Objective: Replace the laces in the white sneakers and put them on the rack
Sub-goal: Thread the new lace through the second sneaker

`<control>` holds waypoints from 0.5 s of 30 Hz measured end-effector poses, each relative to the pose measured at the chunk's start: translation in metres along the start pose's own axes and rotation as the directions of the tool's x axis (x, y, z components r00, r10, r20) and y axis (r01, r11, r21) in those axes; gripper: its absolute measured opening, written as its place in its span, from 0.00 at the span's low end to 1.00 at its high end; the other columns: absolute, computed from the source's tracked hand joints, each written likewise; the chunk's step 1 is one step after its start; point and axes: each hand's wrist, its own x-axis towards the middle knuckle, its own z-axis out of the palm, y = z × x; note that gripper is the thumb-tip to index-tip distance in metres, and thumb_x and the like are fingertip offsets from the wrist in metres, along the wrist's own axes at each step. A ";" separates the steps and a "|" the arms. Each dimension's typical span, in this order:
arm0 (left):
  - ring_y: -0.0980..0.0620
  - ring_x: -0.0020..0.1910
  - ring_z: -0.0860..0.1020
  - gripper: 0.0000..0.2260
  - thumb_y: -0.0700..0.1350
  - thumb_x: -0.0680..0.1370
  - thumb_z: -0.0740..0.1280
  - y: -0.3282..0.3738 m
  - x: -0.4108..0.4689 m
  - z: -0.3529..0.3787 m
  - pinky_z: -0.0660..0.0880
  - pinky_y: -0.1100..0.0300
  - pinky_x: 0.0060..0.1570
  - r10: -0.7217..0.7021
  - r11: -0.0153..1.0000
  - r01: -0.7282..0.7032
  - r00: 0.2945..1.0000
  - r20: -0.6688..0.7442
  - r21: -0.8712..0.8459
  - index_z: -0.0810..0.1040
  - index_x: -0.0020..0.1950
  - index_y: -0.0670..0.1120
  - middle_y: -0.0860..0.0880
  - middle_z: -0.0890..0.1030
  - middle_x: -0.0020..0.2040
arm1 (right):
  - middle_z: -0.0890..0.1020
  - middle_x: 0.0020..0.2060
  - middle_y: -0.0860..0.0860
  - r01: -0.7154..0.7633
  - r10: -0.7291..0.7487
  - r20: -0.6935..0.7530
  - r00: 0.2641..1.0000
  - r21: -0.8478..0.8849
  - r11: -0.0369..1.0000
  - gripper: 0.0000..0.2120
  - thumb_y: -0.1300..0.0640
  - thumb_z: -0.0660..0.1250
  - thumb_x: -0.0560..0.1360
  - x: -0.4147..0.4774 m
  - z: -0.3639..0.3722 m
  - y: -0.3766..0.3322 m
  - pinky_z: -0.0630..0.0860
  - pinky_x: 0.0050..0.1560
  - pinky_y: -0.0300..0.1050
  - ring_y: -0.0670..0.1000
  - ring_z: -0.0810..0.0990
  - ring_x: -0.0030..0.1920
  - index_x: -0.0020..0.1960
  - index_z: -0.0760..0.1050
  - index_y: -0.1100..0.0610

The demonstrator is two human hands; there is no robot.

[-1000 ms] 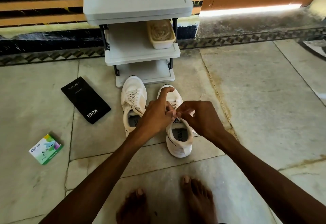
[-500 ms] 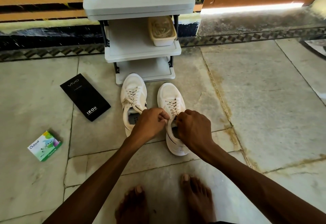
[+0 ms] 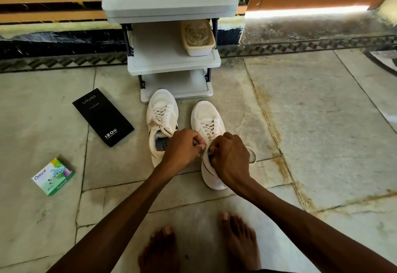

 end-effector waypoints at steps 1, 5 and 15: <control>0.57 0.32 0.81 0.04 0.41 0.74 0.73 0.000 0.001 -0.001 0.78 0.59 0.46 -0.013 1.000 0.013 1.000 0.013 -0.019 0.82 0.40 0.48 0.53 0.81 0.31 | 0.78 0.39 0.52 -0.017 0.017 0.002 1.000 0.001 1.000 0.01 0.60 0.70 0.67 0.000 0.001 -0.002 0.70 0.35 0.48 0.56 0.75 0.42 0.40 0.79 0.56; 0.55 0.32 0.81 0.05 0.41 0.74 0.73 -0.002 0.002 0.001 0.80 0.56 0.47 -0.043 0.997 0.044 0.999 0.015 -0.071 0.82 0.39 0.47 0.50 0.82 0.32 | 0.79 0.44 0.53 -0.116 0.116 0.004 0.993 0.003 0.993 0.05 0.57 0.68 0.72 -0.005 0.007 -0.010 0.72 0.39 0.48 0.55 0.75 0.46 0.45 0.79 0.58; 0.50 0.39 0.83 0.09 0.40 0.74 0.72 -0.001 0.006 0.000 0.80 0.51 0.50 0.008 0.997 -0.012 0.999 0.051 0.080 0.79 0.35 0.51 0.49 0.84 0.36 | 0.82 0.43 0.50 -0.283 0.284 0.018 0.959 0.152 0.947 0.08 0.58 0.63 0.77 -0.005 0.013 -0.013 0.72 0.39 0.44 0.51 0.78 0.41 0.44 0.81 0.54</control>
